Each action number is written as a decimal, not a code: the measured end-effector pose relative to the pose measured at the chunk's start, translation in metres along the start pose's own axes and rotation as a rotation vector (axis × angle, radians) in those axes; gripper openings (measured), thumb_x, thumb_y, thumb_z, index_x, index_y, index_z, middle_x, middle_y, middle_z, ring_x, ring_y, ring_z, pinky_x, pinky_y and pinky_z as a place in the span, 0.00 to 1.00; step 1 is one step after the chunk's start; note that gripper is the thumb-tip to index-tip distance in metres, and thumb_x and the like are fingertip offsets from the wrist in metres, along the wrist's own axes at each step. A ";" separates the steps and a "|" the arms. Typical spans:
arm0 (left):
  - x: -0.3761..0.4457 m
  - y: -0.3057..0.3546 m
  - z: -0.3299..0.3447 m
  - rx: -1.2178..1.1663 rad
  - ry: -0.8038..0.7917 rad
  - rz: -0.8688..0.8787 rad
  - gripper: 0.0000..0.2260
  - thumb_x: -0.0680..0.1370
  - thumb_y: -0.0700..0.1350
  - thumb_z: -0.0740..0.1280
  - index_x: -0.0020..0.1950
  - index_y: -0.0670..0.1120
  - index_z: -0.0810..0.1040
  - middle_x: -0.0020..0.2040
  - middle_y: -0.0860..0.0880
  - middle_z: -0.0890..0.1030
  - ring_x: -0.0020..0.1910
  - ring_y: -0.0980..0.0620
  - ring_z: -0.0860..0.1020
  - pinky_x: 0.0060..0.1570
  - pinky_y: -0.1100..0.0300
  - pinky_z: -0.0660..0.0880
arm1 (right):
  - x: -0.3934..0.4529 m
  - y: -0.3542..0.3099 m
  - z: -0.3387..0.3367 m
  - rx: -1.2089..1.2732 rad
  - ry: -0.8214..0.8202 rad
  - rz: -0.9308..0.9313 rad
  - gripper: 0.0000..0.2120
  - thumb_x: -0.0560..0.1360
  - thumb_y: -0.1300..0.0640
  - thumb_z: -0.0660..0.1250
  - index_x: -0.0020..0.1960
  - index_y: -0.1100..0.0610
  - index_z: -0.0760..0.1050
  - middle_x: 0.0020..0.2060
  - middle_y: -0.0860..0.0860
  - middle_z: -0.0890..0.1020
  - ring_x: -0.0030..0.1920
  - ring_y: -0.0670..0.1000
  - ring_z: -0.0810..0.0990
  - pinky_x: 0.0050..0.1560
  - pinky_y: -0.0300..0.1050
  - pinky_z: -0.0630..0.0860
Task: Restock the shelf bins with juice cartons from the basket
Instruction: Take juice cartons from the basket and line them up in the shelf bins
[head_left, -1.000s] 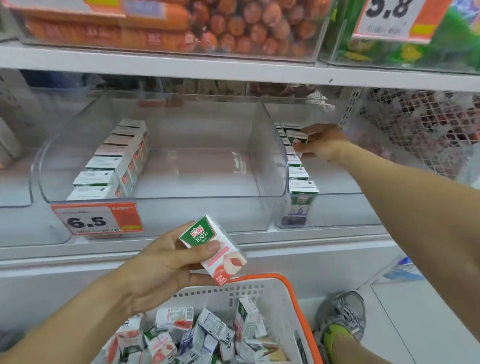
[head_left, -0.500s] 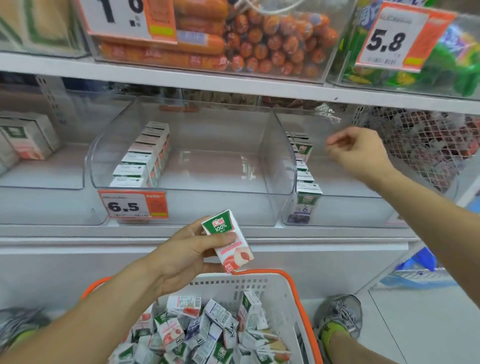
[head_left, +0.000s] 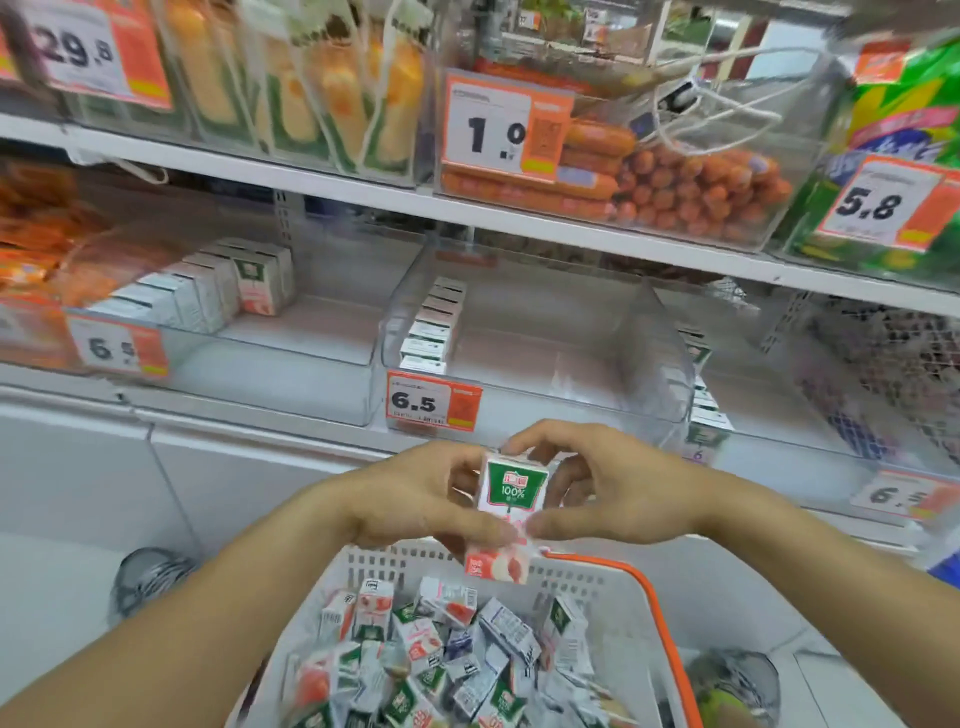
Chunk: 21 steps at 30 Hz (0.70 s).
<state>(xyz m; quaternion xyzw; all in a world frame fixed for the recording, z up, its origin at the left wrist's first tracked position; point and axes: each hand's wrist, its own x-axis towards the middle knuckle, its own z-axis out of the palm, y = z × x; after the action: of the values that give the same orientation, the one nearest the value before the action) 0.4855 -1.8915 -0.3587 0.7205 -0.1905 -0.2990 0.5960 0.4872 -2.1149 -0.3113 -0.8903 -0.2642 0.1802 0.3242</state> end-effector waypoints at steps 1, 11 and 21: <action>-0.011 0.001 -0.008 0.072 0.069 0.033 0.21 0.71 0.39 0.77 0.62 0.46 0.78 0.56 0.42 0.83 0.52 0.40 0.83 0.53 0.41 0.80 | 0.009 -0.009 0.006 0.070 0.039 -0.017 0.22 0.70 0.56 0.78 0.60 0.47 0.75 0.52 0.51 0.80 0.41 0.55 0.84 0.46 0.50 0.82; -0.109 -0.035 -0.133 0.415 0.942 0.165 0.30 0.71 0.58 0.75 0.69 0.55 0.70 0.63 0.55 0.76 0.64 0.59 0.74 0.63 0.58 0.71 | 0.147 -0.105 0.053 0.346 0.482 -0.226 0.14 0.72 0.61 0.76 0.55 0.54 0.77 0.48 0.52 0.82 0.39 0.54 0.86 0.43 0.57 0.83; -0.077 -0.096 -0.204 0.689 1.344 0.089 0.36 0.68 0.62 0.74 0.71 0.47 0.69 0.72 0.42 0.61 0.72 0.40 0.62 0.70 0.43 0.64 | 0.369 -0.131 0.061 -0.027 0.607 -0.081 0.17 0.69 0.55 0.76 0.57 0.57 0.79 0.47 0.51 0.82 0.48 0.50 0.81 0.49 0.39 0.76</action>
<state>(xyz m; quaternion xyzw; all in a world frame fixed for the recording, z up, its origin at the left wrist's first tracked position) 0.5540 -1.6704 -0.4141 0.8849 0.1022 0.3056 0.3364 0.7043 -1.7839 -0.3228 -0.8963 -0.1931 -0.1106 0.3835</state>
